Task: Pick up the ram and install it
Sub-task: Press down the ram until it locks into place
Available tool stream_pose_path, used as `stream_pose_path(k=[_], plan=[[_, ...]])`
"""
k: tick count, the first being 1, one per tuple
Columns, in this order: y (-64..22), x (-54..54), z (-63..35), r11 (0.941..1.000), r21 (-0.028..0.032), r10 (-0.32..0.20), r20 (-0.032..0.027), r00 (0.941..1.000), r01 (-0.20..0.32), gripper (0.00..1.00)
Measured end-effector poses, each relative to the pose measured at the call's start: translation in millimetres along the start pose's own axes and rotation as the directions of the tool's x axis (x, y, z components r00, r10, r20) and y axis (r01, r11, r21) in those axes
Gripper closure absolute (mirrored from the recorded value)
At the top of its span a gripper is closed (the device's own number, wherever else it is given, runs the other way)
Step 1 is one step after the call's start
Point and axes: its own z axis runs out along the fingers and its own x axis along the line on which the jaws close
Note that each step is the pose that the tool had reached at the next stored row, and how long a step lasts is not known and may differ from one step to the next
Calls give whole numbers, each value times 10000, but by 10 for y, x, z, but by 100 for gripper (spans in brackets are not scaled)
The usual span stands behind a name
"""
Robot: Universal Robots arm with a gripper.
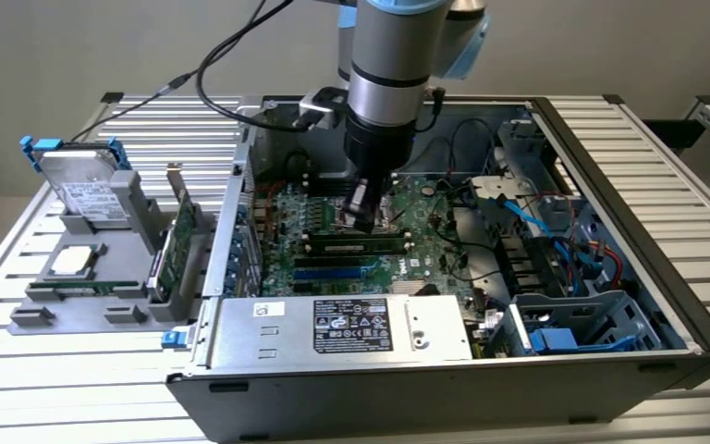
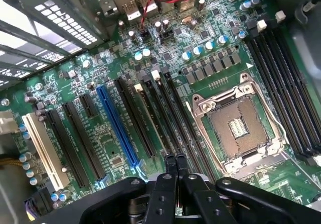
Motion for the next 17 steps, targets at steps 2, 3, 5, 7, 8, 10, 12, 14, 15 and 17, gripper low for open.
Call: stream_pose_path(k=[2,3,5,7,8,10,12,14,15,17], plan=[[0,0,-2,9997,6,236,-10,9997,-236,90],[0,0,-2,9993,7,364,-12,9993,-364,90],[0,0,-2,9980,8,624,-12,9980,-624,90],[0,0,-2,9961,7,880,-10,9961,-880,90],[1,0,-2,9949,8,1012,-10,9949,-1012,90],[0,0,-2,9919,10,1269,-14,9919,-1269,90],[0,0,-2,9885,14,1515,-16,9885,-1515,90],[1,0,-2,9842,18,1773,-21,9842,-1773,90],[0,0,-2,9817,21,1902,-24,9817,-1902,90],[0,0,-2,9767,25,2147,-29,9767,-2147,90]])
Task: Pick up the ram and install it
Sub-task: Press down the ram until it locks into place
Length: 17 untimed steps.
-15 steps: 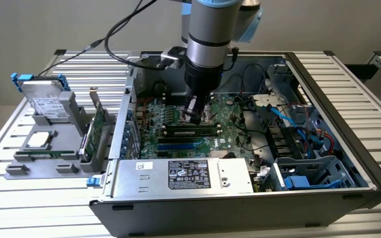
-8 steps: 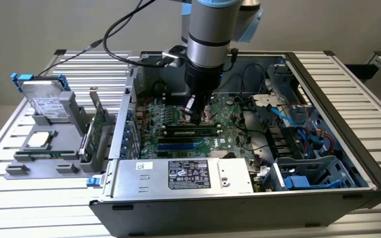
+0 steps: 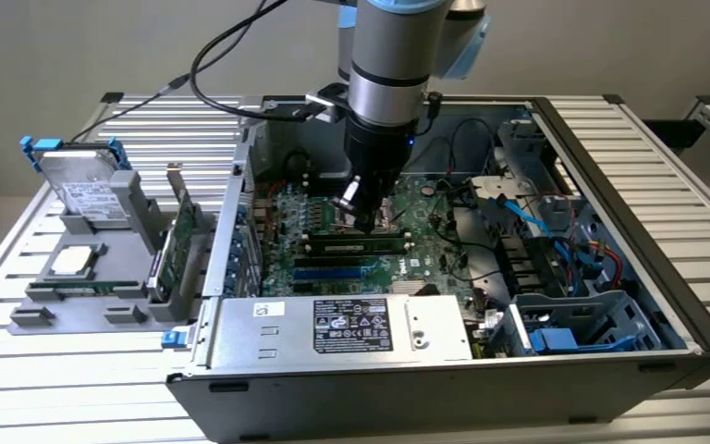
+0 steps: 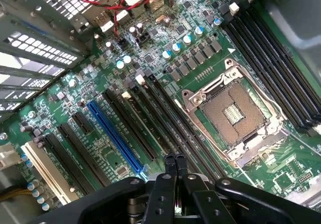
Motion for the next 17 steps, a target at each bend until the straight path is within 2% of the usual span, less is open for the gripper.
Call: stream_pose_path(k=[4,9,13,17], plan=[[0,0,0,9986,3,526,-5,9986,-526,90],[1,0,0,9926,-12,1215,9,9926,-1215,90],[0,0,0,9840,-31,1782,26,9840,-1781,90],[0,0,0,9721,-50,2347,41,9721,-2346,90]])
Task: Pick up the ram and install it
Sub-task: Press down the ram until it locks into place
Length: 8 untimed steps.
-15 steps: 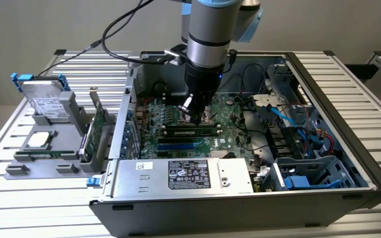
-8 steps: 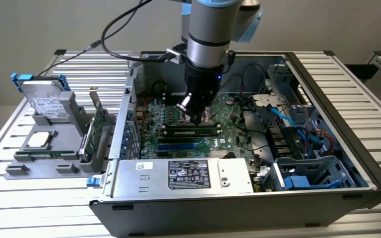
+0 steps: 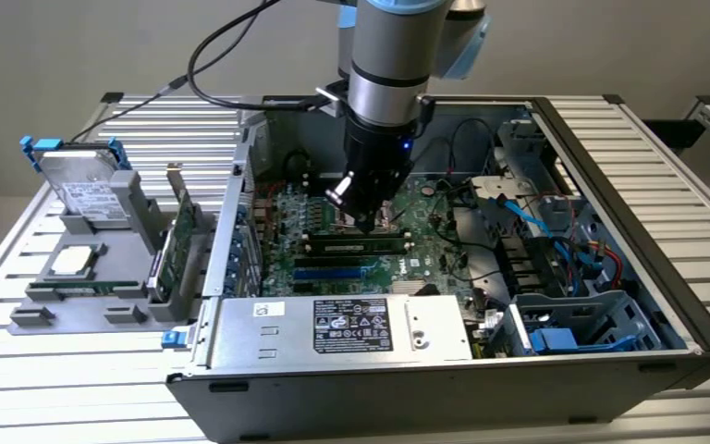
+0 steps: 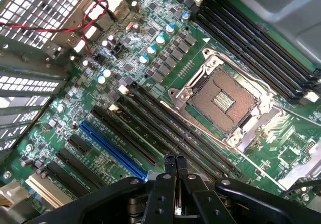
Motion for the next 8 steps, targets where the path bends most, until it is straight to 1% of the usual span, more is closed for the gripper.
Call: stream_pose_path(k=[4,8], plan=[[0,0,0,9984,-13,559,13,9984,-559,90],[0,0,0,9938,-21,1112,21,9938,-1112,90]])
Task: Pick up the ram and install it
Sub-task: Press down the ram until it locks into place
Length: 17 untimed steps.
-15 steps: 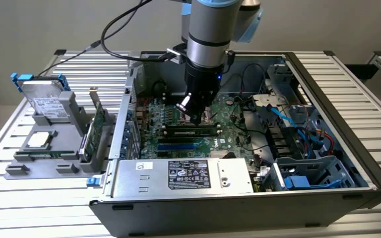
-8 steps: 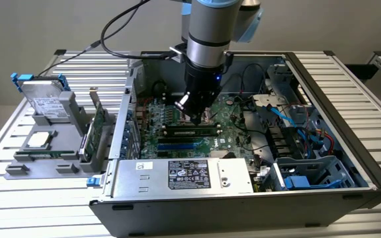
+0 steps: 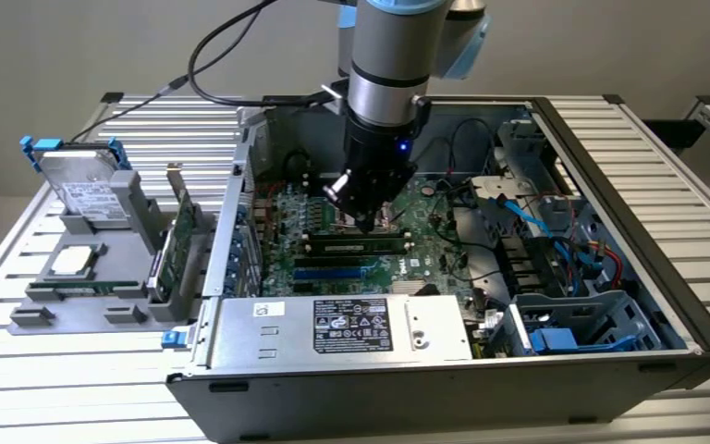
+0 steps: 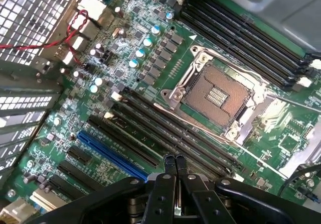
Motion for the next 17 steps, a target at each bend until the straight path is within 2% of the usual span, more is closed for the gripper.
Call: stream_pose_path(k=[4,9,13,17], plan=[[0,0,0,9985,-4,547,7,9985,-547,90],[0,0,0,9925,-5,1222,14,9925,-1222,90],[-1,0,0,9846,6,1749,14,9846,-1749,90],[0,0,0,9740,19,2265,14,9740,-2265,90]])
